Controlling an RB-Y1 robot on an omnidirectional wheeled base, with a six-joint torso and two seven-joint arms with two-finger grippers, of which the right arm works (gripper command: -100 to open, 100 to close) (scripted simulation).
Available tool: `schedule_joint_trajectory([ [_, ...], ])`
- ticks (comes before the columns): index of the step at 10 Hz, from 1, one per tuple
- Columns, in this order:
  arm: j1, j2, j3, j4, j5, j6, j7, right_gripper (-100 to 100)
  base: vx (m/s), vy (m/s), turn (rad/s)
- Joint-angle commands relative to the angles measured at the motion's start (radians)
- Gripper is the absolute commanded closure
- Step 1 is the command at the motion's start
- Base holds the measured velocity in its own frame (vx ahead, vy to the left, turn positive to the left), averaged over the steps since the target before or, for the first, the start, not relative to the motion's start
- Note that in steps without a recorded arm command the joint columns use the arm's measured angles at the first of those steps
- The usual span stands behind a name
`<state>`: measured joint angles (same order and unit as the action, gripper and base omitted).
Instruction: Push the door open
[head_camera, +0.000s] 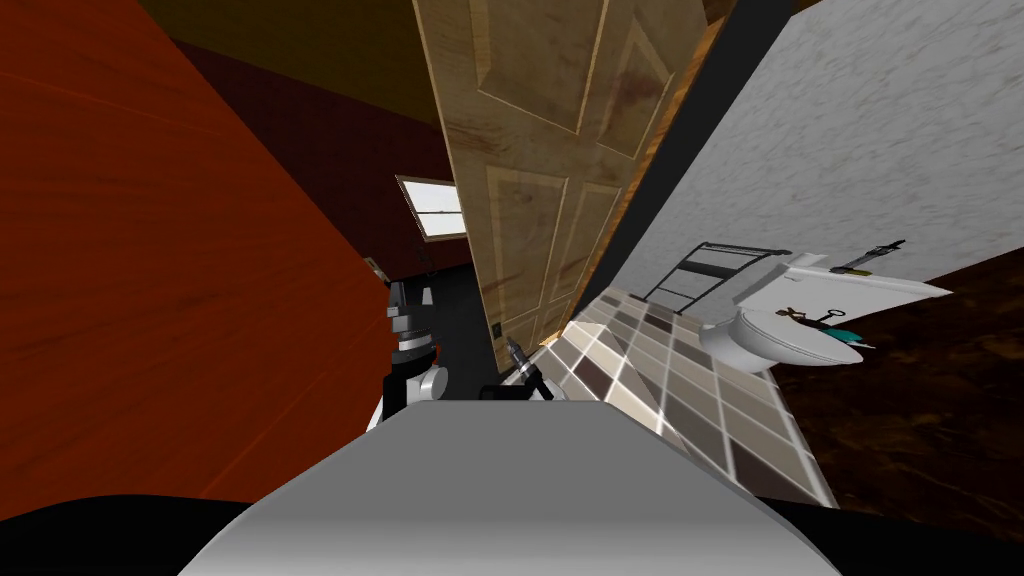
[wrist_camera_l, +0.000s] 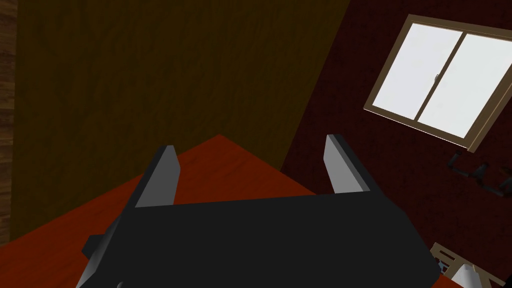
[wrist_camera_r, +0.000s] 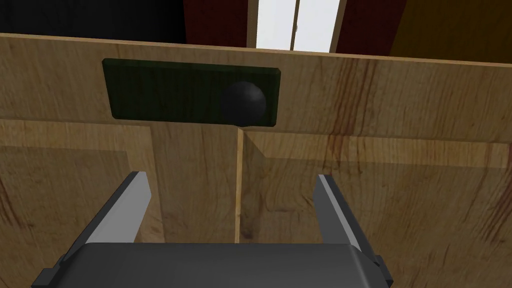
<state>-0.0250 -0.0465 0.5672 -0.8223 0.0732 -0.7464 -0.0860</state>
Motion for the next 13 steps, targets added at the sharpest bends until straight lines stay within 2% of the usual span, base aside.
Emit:
schedule_joint_trajectory([
  [1,-0.001,0.005,-0.004,0.004,-0.001,-0.001,0.002,-100,0.143,0.096,0.024],
  [5,-0.007,0.028,-0.014,0.016,-0.003,-0.003,0.006,-100,0.156,0.111,0.025],
  [6,-0.004,0.023,-0.012,0.013,-0.003,-0.003,0.005,-100,0.077,0.046,0.001],
  [7,-0.004,0.023,-0.012,0.013,-0.003,-0.003,0.005,100,-0.012,-0.006,-0.009],
  [12,-0.004,0.023,-0.012,0.013,-0.003,-0.003,0.005,100,-0.014,-0.009,0.002],
  [13,-0.005,0.015,-0.027,0.018,-0.007,-0.002,0.012,100,0.079,0.066,-0.022],
])
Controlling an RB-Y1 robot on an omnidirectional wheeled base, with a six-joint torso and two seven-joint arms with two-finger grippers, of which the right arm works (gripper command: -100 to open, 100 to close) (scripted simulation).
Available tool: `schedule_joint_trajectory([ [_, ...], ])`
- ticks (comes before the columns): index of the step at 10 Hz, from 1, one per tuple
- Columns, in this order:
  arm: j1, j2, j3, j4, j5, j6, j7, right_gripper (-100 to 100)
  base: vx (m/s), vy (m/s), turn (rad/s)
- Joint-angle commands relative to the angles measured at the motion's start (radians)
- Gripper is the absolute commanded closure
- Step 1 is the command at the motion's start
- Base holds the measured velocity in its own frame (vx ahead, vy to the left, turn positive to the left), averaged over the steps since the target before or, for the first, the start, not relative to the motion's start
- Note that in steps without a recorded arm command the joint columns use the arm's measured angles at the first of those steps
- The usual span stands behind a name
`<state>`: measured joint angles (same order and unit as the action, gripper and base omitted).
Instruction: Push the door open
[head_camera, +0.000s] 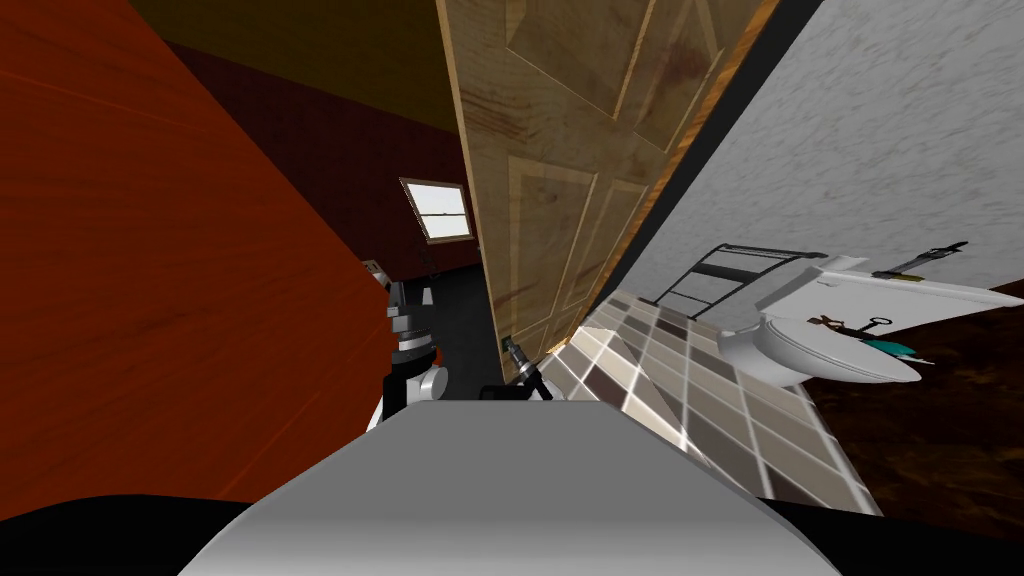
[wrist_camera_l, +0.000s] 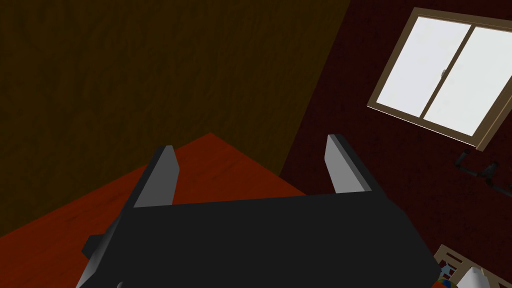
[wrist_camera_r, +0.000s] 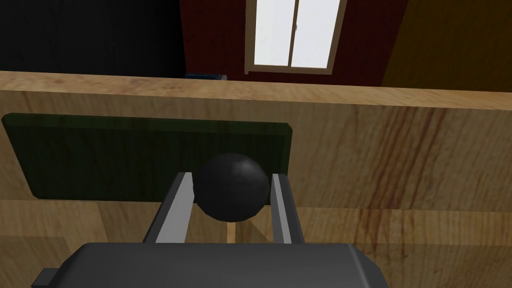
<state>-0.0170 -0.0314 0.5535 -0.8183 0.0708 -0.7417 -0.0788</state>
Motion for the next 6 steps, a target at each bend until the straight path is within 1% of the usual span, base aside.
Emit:
schedule_joint_trajectory([
  [1,-0.014,-0.004,-0.024,0.015,-0.008,-0.007,0.009,100,0.127,0.138,-0.06],
  [2,-0.015,-0.006,-0.031,0.017,-0.011,-0.007,0.011,100,0.125,0.112,-0.049],
  [6,-0.02,-0.016,-0.079,0.025,-0.027,-0.009,0.031,100,0.139,0.126,-0.045],
])
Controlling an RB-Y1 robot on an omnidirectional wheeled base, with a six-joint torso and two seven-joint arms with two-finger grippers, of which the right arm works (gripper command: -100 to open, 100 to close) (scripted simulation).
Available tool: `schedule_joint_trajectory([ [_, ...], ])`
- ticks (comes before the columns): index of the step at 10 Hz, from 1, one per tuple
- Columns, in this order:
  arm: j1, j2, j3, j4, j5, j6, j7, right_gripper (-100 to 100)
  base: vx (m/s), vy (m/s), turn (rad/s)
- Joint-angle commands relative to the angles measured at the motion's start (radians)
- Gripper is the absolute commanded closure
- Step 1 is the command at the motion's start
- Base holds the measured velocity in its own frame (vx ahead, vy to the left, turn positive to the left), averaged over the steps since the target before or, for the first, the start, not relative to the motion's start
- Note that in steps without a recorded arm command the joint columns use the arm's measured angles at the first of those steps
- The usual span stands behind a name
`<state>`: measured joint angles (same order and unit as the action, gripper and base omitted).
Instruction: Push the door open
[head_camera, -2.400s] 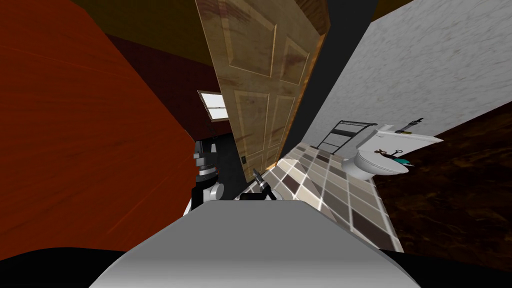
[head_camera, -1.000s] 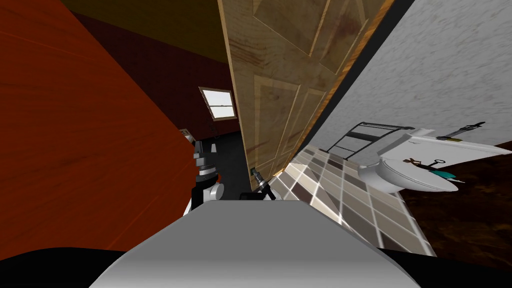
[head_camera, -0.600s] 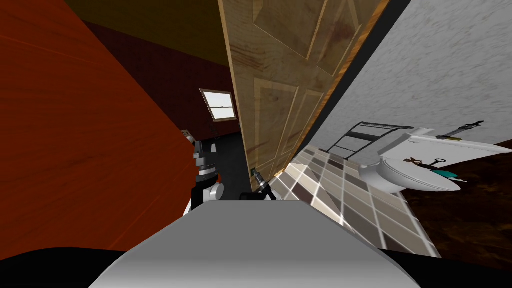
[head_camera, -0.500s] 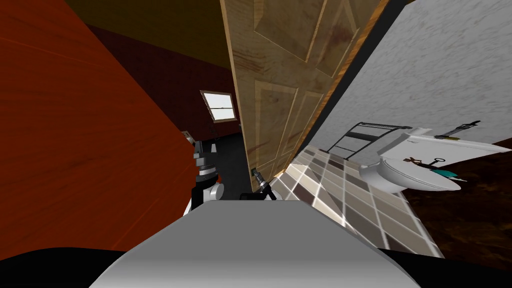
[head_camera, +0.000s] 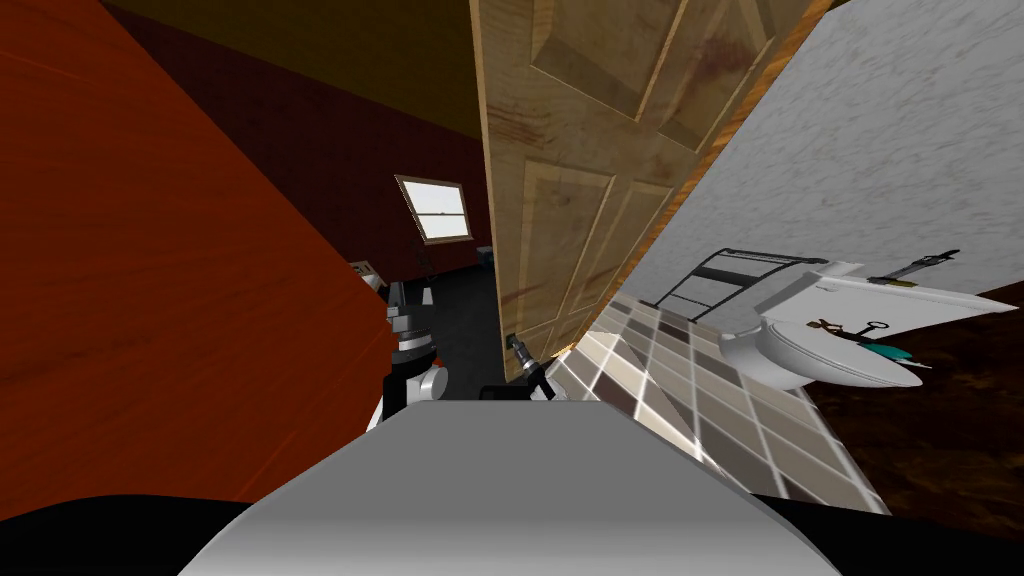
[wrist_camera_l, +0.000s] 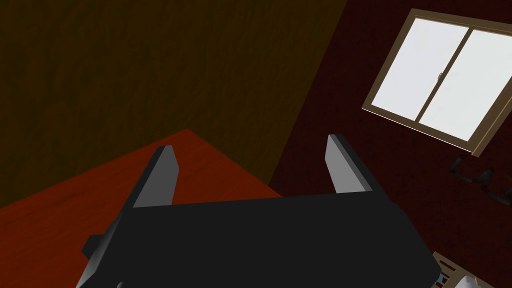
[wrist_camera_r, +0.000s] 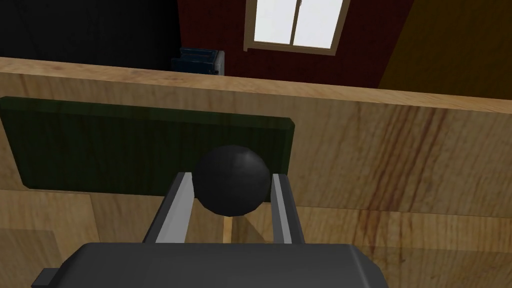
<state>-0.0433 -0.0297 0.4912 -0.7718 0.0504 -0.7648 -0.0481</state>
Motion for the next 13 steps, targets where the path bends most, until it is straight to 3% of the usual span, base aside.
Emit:
schedule_joint_trajectory([
  [1,0.004,-0.02,-0.036,-0.018,-0.013,0.013,0.008,100,0.143,0.141,-0.104],
  [3,0.004,-0.02,-0.036,-0.018,-0.013,0.013,0.008,100,0.096,0.069,-0.034],
  [4,0.0,-0.019,-0.044,-0.012,-0.019,0.004,0.011,-100,-0.121,0.035,-0.1],
  [7,0.005,-0.012,-0.058,-0.02,-0.028,0.01,0.014,-100,-0.234,0.011,-0.094],
  [9,0.009,0.007,-0.07,-0.027,-0.036,0.017,0.017,-100,-0.262,0.01,-0.105],
  [13,0.006,-0.015,-0.073,-0.019,-0.036,0.008,0.021,-100,0.057,0.054,0.011],
])
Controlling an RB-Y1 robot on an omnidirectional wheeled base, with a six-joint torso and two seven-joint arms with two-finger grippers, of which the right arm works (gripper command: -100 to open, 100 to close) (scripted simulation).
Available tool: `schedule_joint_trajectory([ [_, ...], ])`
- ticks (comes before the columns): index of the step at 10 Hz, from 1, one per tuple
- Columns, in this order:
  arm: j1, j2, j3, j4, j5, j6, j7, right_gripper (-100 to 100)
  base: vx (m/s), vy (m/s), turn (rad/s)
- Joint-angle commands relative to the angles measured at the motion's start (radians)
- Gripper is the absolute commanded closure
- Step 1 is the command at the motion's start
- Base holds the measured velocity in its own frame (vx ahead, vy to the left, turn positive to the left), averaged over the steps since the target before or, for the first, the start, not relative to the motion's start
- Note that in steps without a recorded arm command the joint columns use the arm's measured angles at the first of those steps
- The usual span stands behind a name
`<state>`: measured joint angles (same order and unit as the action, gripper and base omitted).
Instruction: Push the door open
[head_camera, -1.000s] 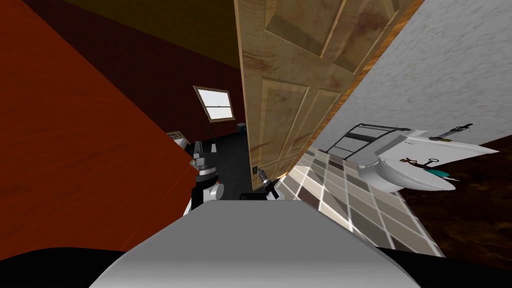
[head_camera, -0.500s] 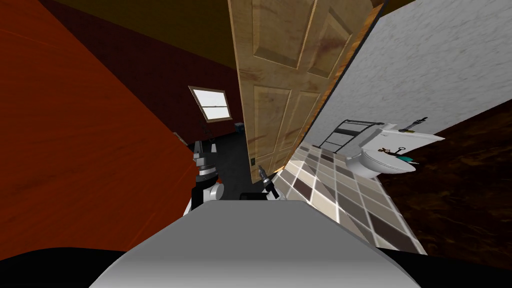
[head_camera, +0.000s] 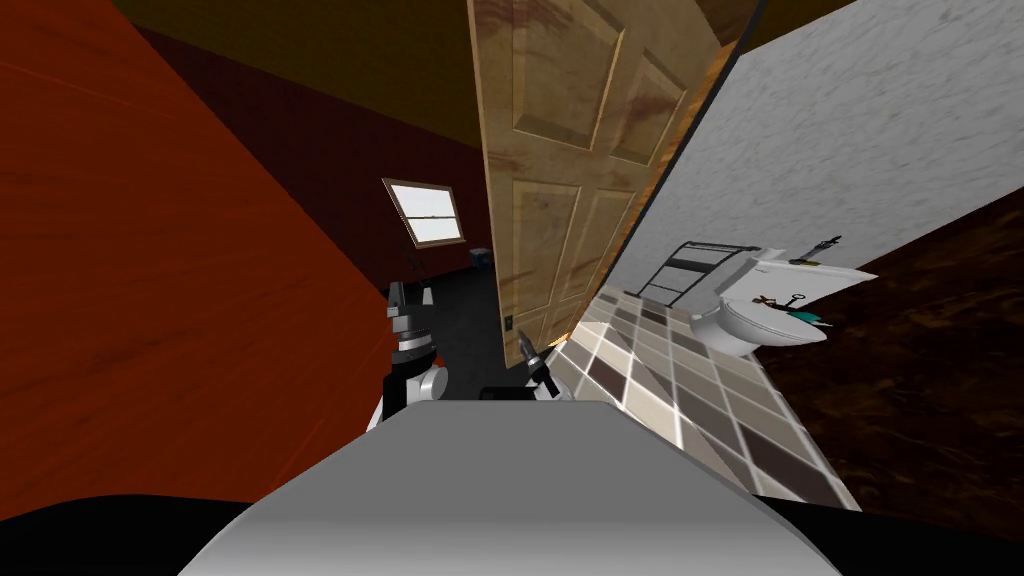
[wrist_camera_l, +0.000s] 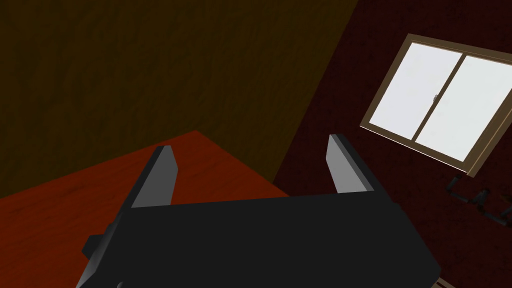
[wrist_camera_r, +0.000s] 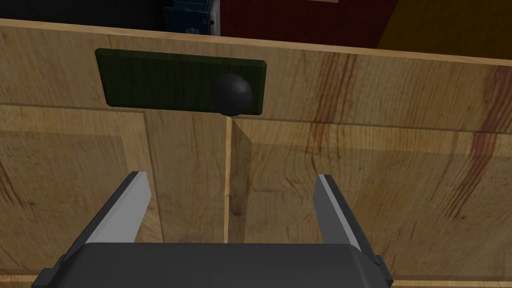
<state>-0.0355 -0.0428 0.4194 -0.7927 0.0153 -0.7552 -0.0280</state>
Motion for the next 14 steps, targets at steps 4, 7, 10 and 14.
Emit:
schedule_joint_trajectory([
  [4,-0.005,0.004,-0.009,0.008,-0.002,-0.01,0.007,-100,0.181,0.088,0.018],
  [7,-0.004,0.012,-0.011,0.004,-0.003,-0.01,0.008,-100,0.13,0.066,0.008],
  [10,-0.004,0.012,-0.011,0.004,-0.003,-0.01,0.008,100,-0.018,-0.011,0.008],
  [14,-0.003,0.002,-0.036,0.006,-0.009,-0.008,0.016,100,0.019,0.012,0.007],
])
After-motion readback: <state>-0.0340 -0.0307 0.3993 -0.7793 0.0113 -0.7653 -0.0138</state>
